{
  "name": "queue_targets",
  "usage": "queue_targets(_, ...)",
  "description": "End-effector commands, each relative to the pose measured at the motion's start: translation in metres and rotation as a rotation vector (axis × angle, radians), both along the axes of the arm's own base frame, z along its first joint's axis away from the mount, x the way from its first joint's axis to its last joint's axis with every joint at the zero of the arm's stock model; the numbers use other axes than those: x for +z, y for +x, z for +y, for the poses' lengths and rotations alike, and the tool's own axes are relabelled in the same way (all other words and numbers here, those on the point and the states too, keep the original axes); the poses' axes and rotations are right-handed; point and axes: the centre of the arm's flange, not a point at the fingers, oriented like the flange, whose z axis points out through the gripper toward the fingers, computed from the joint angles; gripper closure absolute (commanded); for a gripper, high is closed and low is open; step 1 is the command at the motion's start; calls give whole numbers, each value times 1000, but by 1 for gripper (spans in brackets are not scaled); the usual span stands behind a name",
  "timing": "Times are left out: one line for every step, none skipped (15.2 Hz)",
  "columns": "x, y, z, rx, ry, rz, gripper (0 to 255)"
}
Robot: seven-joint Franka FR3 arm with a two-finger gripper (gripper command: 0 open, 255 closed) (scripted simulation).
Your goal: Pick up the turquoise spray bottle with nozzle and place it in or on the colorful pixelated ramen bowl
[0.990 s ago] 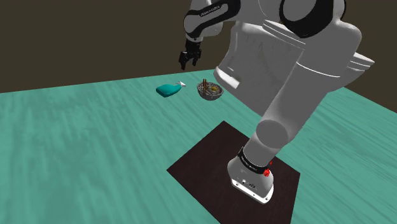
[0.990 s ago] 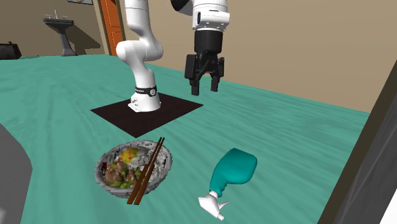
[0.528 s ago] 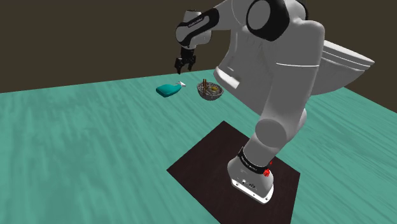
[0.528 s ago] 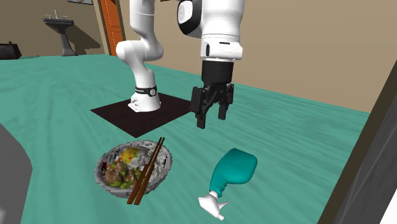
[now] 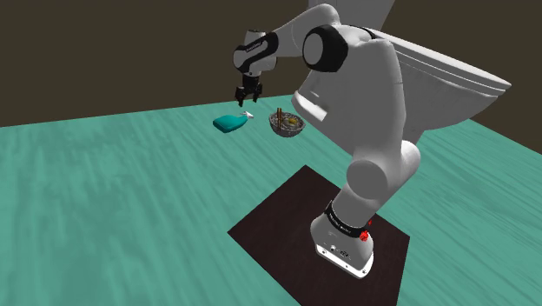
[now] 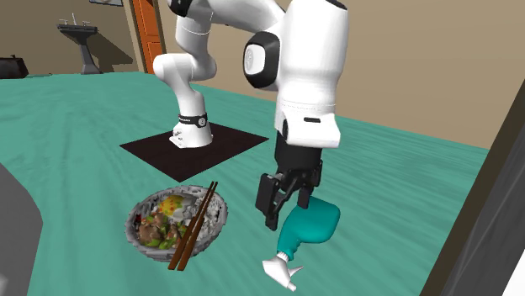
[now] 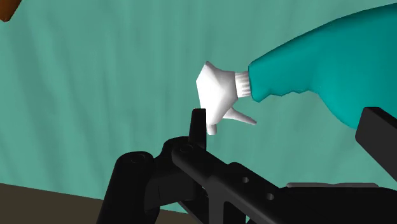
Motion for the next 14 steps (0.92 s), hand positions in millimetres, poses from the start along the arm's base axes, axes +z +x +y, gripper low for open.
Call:
queue_targets(-18, 13, -12, -15, 1, 6, 0)
queue_targets(-28, 20, -19, -22, 1, 9, 0)
queue_targets(-37, 27, -26, -29, 1, 12, 0)
queue_targets(-46, 34, -33, -36, 1, 14, 0)
queue_targets(-46, 34, -33, -36, 1, 15, 0)
queue_targets(-52, 34, -34, -36, 1, 15, 0)
queue_targets(-57, 34, -34, -36, 1, 15, 0)
queue_targets(-62, 33, -35, -36, 2, 15, 0)
queue_targets(-67, 33, -35, -36, 2, 15, 0)
queue_targets(-73, 33, -36, -36, 2, 15, 0)
queue_targets(-78, 33, -36, -36, 1, 15, 0)
queue_targets(-86, 32, -37, -36, 1, 15, 0)
queue_targets(-86, 32, -37, -36, 1, 15, 0)
queue_targets(-86, 32, -37, -36, 1, 15, 0)
